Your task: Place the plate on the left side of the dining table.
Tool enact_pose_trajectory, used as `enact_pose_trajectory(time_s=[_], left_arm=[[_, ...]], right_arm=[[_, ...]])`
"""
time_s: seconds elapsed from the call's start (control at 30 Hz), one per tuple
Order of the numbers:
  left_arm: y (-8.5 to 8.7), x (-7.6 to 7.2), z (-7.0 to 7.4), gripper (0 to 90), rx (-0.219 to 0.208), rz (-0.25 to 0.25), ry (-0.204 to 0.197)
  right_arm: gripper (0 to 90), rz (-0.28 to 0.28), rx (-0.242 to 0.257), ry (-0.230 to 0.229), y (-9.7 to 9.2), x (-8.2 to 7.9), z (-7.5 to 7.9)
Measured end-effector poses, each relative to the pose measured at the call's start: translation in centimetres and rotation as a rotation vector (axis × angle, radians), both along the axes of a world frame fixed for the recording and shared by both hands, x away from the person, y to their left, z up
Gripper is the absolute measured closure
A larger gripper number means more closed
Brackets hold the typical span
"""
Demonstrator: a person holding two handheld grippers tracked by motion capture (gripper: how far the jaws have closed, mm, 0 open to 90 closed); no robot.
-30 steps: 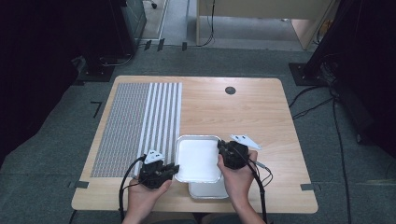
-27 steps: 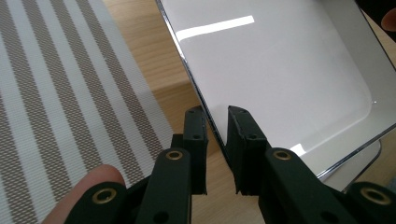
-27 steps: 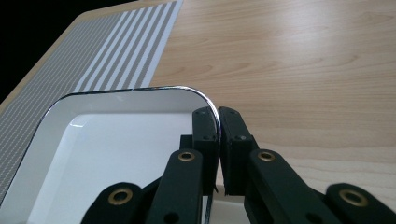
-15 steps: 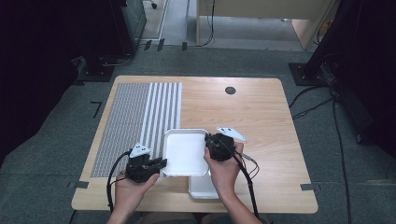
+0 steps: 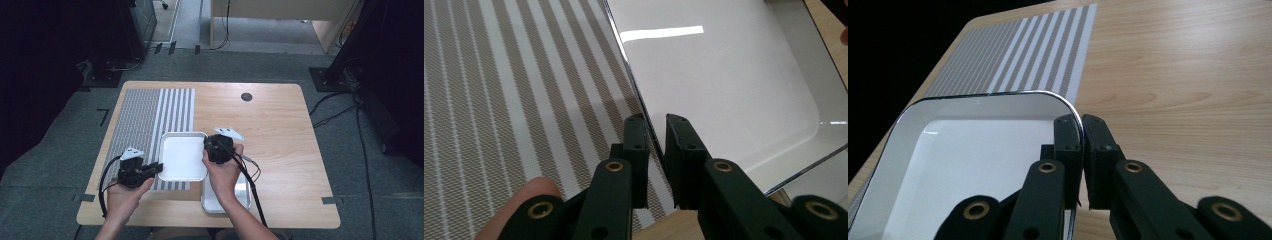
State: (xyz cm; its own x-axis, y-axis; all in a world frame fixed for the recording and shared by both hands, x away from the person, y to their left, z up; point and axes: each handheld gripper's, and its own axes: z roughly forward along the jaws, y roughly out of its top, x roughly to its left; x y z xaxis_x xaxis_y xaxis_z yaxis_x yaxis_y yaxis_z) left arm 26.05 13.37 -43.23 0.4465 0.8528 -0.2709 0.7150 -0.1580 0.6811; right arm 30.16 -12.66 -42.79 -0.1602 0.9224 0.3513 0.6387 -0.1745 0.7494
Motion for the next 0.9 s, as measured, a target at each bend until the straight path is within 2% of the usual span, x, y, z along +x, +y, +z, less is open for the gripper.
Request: enact_pose_trajectory(time_s=[0.13,0.37,0.77,0.83,0.9], left_arm=[[1.3,0.7,0.3,81.6,0.004,0.019,-0.007],[3.1,1.9,0.6,82.8,0.011,0.044,-0.016],[5.4,4.1,0.6,83.6,0.039,0.069,0.003],[5.8,4.5,0.5,83.7,0.032,0.071,0.009],[6.4,5.1,0.4,84.0,0.003,0.070,0.018]], right_arm=[[87.2,0.001,0.029,0.013,1.2,0.7,0.1],[87.3,0.007,0.042,0.019,3.2,2.2,0.2],[87.3,-0.002,0.051,0.030,6.0,4.4,-0.1],[87.3,-0.001,0.051,0.033,6.3,4.7,-0.2],[87.3,0.001,0.055,0.035,6.6,5.2,-0.3]])
